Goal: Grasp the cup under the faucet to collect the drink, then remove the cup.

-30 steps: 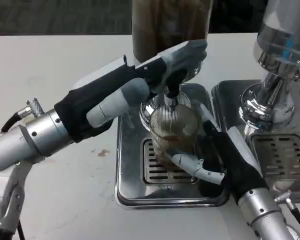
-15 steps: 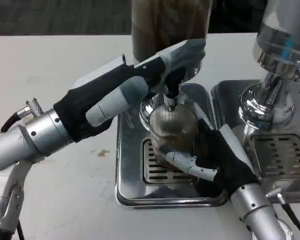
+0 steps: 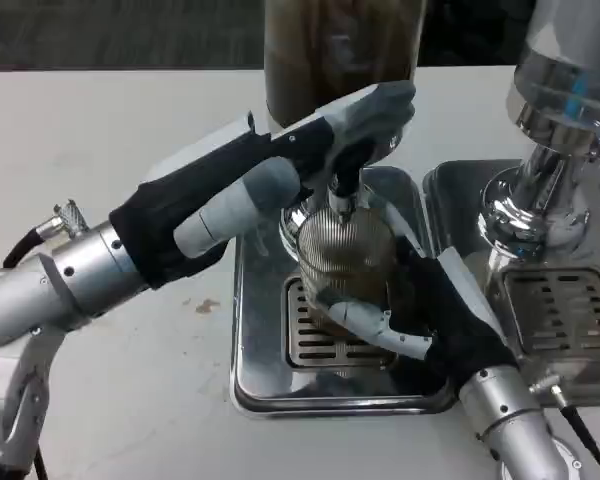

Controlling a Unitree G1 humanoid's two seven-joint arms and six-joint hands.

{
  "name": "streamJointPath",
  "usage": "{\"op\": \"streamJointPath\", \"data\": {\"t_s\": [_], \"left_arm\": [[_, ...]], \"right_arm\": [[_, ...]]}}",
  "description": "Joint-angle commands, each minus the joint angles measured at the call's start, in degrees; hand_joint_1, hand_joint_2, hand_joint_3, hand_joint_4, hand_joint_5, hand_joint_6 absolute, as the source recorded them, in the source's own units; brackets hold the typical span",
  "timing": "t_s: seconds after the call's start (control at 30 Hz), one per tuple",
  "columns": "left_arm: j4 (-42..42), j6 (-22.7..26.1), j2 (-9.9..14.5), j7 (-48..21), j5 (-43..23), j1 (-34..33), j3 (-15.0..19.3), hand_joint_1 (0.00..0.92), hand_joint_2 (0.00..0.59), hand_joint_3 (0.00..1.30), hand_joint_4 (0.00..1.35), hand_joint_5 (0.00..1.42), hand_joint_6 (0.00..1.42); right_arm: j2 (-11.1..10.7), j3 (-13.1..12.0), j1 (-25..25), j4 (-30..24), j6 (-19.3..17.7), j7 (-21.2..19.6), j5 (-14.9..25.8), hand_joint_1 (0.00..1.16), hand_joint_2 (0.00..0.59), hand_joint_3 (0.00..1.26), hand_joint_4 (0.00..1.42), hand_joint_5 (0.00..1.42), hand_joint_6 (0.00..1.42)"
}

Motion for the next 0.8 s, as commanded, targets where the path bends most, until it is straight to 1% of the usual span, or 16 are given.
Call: {"op": "streamJointPath", "data": {"t_s": [0.03, 0.43, 0.7, 0.8], "left_arm": [[-0.7, 1.5, 1.0, -1.6, 2.4, 2.1, -2.3, 0.000, 0.025, 0.00, 0.00, 0.00, 0.00], [-2.0, 1.1, 1.9, -1.0, 3.9, 2.1, -3.2, 0.000, 0.026, 0.00, 0.00, 0.01, 0.00], [-2.3, 1.1, 1.8, -0.8, 4.2, 2.3, -3.3, 0.000, 0.026, 0.00, 0.00, 0.01, 0.00], [-2.7, 0.8, 1.5, -0.2, 3.9, 2.5, -2.7, 0.000, 0.026, 0.00, 0.00, 0.01, 0.00]], "right_arm": [[0.5, -0.3, -0.2, 0.0, -1.1, -0.9, -0.1, 0.64, 0.233, 0.00, 0.00, 0.00, 0.00], [0.8, -0.5, 0.0, 0.0, -1.0, -1.1, 0.1, 0.63, 0.241, 0.00, 0.00, 0.00, 0.00], [0.9, -0.7, 0.0, 0.0, -1.2, -1.0, 0.2, 0.63, 0.243, 0.00, 0.00, 0.00, 0.00], [0.9, -0.7, -0.1, 0.1, -1.3, -0.9, 0.3, 0.63, 0.243, 0.00, 0.00, 0.00, 0.00]]}}
